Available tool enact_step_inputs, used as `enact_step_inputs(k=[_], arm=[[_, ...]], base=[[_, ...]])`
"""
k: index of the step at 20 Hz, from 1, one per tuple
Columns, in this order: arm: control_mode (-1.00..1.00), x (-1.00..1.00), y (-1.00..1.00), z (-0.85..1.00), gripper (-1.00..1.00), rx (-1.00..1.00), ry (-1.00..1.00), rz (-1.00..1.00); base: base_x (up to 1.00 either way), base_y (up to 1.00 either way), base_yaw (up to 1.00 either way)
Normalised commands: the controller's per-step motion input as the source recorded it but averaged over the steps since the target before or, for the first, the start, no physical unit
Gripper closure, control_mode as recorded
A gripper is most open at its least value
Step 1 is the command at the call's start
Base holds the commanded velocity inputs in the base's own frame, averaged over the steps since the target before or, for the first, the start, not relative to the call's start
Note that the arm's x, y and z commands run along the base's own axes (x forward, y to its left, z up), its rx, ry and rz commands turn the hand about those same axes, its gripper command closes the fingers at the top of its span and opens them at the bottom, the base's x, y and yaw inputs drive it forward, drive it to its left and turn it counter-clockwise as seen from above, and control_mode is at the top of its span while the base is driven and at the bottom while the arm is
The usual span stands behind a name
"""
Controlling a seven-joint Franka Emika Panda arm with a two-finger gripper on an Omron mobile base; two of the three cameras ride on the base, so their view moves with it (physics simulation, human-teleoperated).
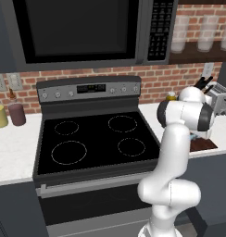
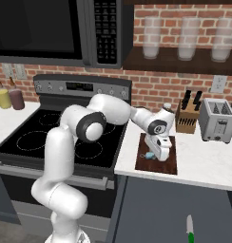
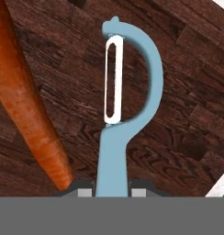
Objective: Place the appropriate cutting tool for cutting the carrot skin on the cutting board.
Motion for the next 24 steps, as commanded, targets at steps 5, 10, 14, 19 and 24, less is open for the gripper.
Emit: enact_step_inputs(k=[5,10,14,19,24], arm=[[-1.0,0.0,0.0,-0.12,1.0,0.0,0.0,0.0],[-1.0,0.0,0.0,-0.01,1.0,0.0,0.0,0.0],[-1.0,0.0,0.0,-0.09,-1.0,0.0,0.0,0.0],[-1.0,-0.03,0.0,-0.01,-1.0,0.0,0.0,0.0],[-1.0,0.0,0.0,0.0,-1.0,0.0,0.0,0.0]], base=[[0.0,0.0,0.0],[0.0,0.0,0.0],[0.0,0.0,0.0],[0.0,0.0,0.0],[0.0,0.0,0.0]])
